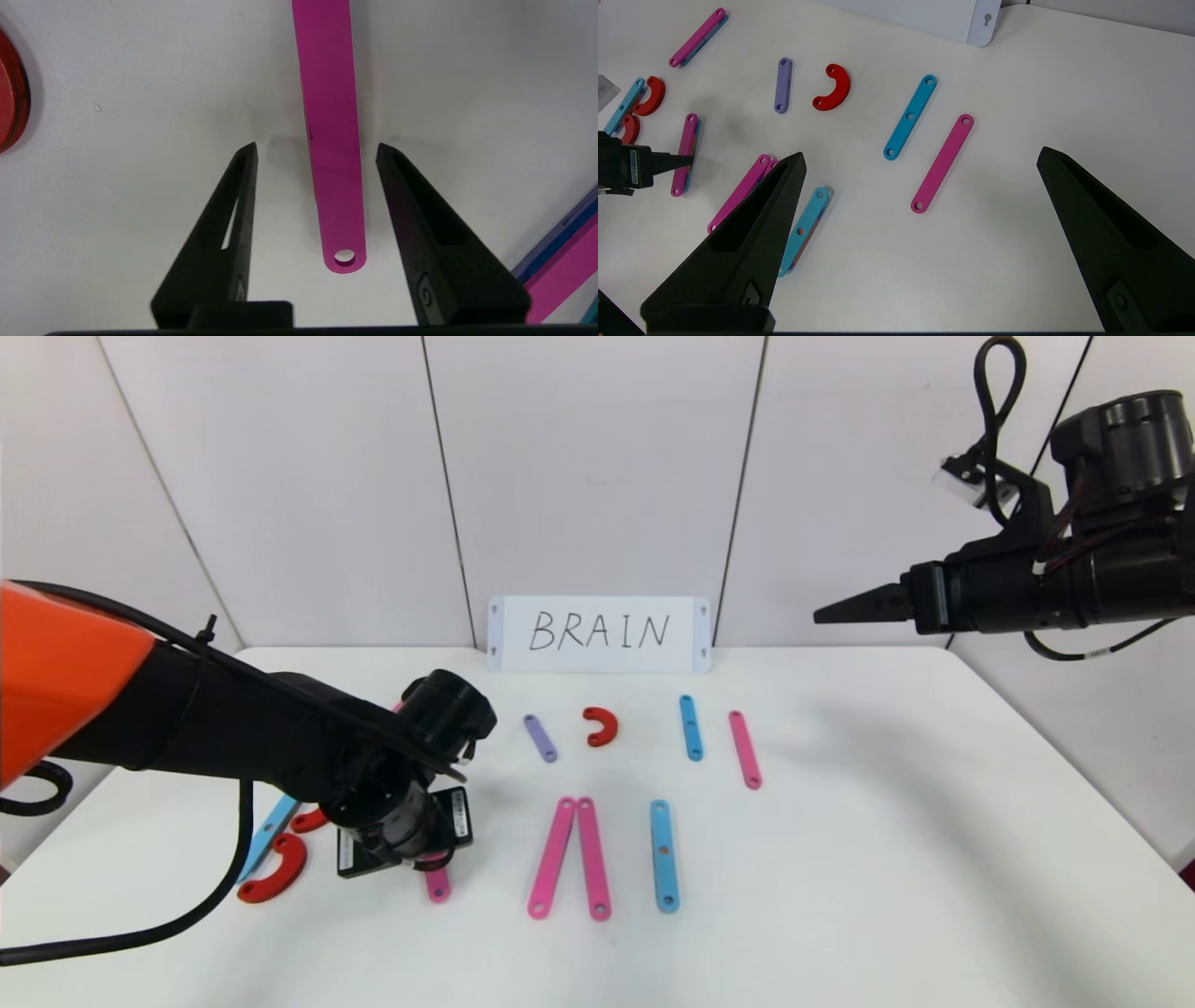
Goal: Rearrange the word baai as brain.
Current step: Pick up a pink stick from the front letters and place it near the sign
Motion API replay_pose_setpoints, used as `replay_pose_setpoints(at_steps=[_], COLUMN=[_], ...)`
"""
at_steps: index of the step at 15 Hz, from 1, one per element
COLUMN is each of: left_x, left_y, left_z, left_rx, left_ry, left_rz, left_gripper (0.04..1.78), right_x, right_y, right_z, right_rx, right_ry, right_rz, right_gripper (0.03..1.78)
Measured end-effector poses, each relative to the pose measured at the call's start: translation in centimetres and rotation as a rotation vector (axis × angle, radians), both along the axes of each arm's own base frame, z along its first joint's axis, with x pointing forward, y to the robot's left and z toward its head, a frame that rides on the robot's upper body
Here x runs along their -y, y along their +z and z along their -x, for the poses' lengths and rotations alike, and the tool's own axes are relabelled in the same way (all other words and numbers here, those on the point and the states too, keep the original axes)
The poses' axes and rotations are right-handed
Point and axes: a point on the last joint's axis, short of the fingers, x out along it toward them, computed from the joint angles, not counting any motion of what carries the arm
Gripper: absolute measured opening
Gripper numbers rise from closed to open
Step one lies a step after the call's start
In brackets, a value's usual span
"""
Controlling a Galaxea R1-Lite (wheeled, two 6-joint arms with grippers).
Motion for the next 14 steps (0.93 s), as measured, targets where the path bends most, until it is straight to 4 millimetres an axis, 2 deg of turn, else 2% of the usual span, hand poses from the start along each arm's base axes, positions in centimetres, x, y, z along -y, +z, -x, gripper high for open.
replay_pose_setpoints(at_steps=[2,3,4,8,14], left_x=[0.0,0.0,0.0,0.0,-0.7], left_y=[0.0,-0.1,-0.1,0.2,2.8], left_z=[0.0,0.0,0.0,0.0,-0.3], left_rx=[-0.001,-0.001,-0.001,0.005,0.088], left_ry=[0.0,0.0,-0.001,-0.007,-0.125], left_rz=[-0.001,-0.001,-0.002,-0.001,0.03], left_gripper=[0.45,0.33,0.3,0.3,0.3], right_x=[0.0,0.0,0.0,0.0,0.7], right_y=[0.0,0.0,0.0,0.0,0.1], right_z=[0.0,0.0,0.0,0.0,-0.3], right_rx=[-0.001,-0.001,0.0,-0.001,0.002], right_ry=[0.0,0.0,0.0,0.0,-0.002], right_rz=[0.0,0.0,0.0,0.0,-0.012], right_gripper=[1.73,1.74,1.73,1.74,1.73])
